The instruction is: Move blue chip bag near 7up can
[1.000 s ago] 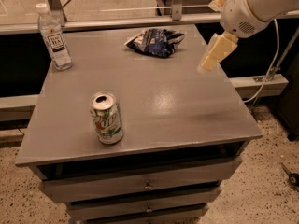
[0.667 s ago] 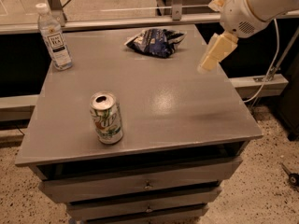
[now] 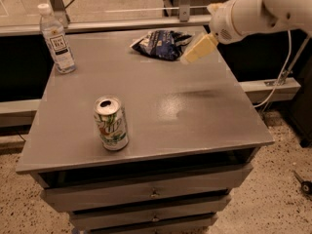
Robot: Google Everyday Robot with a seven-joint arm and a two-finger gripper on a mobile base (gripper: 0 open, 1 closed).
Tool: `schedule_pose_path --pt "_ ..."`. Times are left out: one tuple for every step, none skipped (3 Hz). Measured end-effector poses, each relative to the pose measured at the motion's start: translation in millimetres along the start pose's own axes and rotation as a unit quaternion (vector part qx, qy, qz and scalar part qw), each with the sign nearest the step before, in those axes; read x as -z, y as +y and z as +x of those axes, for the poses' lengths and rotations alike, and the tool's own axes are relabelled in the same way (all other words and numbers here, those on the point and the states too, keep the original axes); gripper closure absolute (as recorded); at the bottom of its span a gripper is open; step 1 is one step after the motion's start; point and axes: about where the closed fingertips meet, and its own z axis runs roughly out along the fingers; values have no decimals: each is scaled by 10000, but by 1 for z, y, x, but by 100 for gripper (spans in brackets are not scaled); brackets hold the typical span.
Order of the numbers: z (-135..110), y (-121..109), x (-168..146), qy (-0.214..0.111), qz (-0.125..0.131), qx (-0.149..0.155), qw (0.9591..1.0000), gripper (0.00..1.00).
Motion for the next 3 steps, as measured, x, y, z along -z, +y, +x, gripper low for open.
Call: schedule_pose_path --pt "5 -20 -40 -378 195 -483 9979 0" --pt "8 -32 -85 -619 226 -905 9937 0" --pt "9 -39 -119 -721 170 -1160 9905 0"
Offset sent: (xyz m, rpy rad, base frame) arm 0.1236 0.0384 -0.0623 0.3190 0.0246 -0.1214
